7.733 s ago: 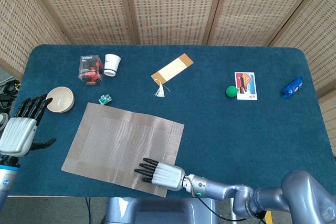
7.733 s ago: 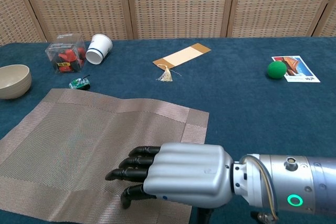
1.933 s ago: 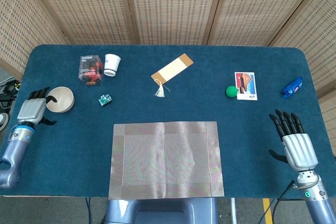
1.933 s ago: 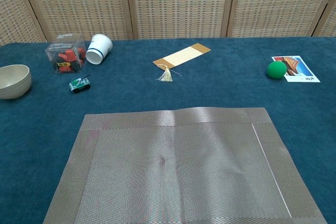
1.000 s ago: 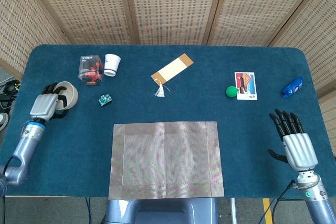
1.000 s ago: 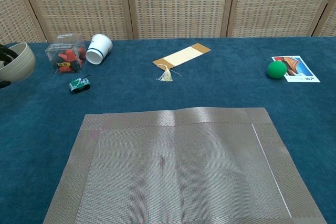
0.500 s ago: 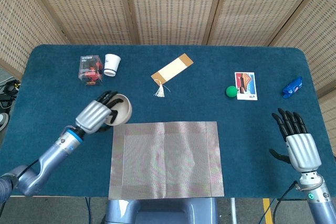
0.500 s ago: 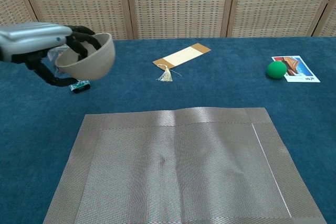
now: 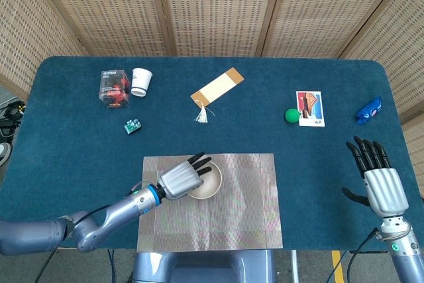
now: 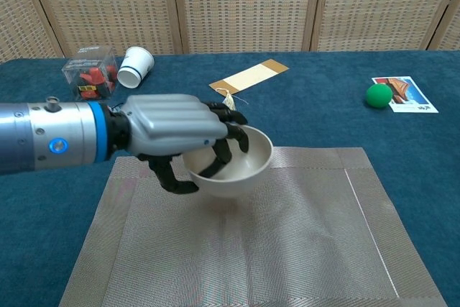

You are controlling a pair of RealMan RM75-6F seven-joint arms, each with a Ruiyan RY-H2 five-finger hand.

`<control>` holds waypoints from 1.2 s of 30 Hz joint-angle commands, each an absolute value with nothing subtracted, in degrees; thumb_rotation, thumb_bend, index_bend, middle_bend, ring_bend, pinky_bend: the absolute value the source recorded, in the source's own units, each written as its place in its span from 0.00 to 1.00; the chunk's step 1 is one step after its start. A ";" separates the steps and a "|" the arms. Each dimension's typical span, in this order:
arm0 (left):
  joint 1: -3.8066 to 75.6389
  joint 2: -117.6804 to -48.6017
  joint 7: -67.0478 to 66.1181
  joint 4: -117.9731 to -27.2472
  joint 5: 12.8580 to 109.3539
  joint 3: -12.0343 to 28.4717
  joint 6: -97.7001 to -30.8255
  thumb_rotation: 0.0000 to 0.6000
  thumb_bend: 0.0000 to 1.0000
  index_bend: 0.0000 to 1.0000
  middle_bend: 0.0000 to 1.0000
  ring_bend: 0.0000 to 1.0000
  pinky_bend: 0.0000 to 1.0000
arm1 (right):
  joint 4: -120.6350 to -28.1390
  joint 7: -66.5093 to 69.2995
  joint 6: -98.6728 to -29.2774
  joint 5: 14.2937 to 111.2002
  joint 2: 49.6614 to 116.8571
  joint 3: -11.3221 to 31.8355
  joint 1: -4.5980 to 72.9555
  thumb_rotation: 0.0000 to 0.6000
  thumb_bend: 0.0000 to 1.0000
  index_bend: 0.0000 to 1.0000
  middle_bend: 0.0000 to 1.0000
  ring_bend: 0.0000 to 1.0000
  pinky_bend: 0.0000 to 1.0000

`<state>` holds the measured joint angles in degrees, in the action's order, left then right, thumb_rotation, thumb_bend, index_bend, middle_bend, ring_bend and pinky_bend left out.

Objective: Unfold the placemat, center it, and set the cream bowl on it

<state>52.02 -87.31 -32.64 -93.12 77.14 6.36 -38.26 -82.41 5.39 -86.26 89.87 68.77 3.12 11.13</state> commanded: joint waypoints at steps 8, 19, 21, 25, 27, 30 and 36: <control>55.25 -90.63 -44.91 -96.51 68.83 2.43 -38.62 1.00 0.41 0.70 0.00 0.00 0.00 | -82.42 6.34 -86.37 89.68 68.38 3.66 10.86 1.00 0.00 0.08 0.00 0.00 0.00; 56.30 -92.28 -49.90 -97.70 64.41 -0.36 -41.85 1.00 0.06 0.03 0.00 0.00 0.00 | -82.84 6.18 -86.70 89.98 68.13 3.90 10.58 1.00 0.00 0.08 0.00 0.00 0.00; 56.46 -91.95 -50.25 -98.26 63.84 -0.51 -42.39 1.00 0.03 0.00 0.00 0.00 0.00 | -82.87 6.18 -86.67 90.00 68.10 3.95 10.57 1.00 0.00 0.08 0.00 0.00 0.00; 56.69 -90.75 -49.90 -99.99 63.57 -0.75 -43.45 1.00 0.03 0.00 0.00 0.00 0.00 | -82.94 6.14 -86.64 90.10 68.08 3.99 10.54 1.00 0.00 0.08 0.00 0.00 0.00; 56.56 -89.78 -49.38 -101.13 64.11 -0.88 -44.24 1.00 0.03 0.00 0.00 0.00 0.00 | -83.00 6.13 -86.67 90.14 68.04 4.03 10.51 1.00 0.00 0.08 0.00 0.00 0.00; 56.23 -87.88 -48.56 -103.06 65.39 -1.05 -45.63 1.00 0.03 0.00 0.00 0.00 0.00 | -83.16 6.05 -86.83 90.27 67.96 4.09 10.43 1.00 0.00 0.08 0.00 0.00 0.00; 54.89 -82.23 -46.58 -108.40 68.22 -0.87 -49.48 1.00 0.03 0.00 0.00 0.00 0.00 | -83.67 5.69 -87.28 90.83 67.83 4.04 10.24 1.00 0.00 0.08 0.00 0.00 0.00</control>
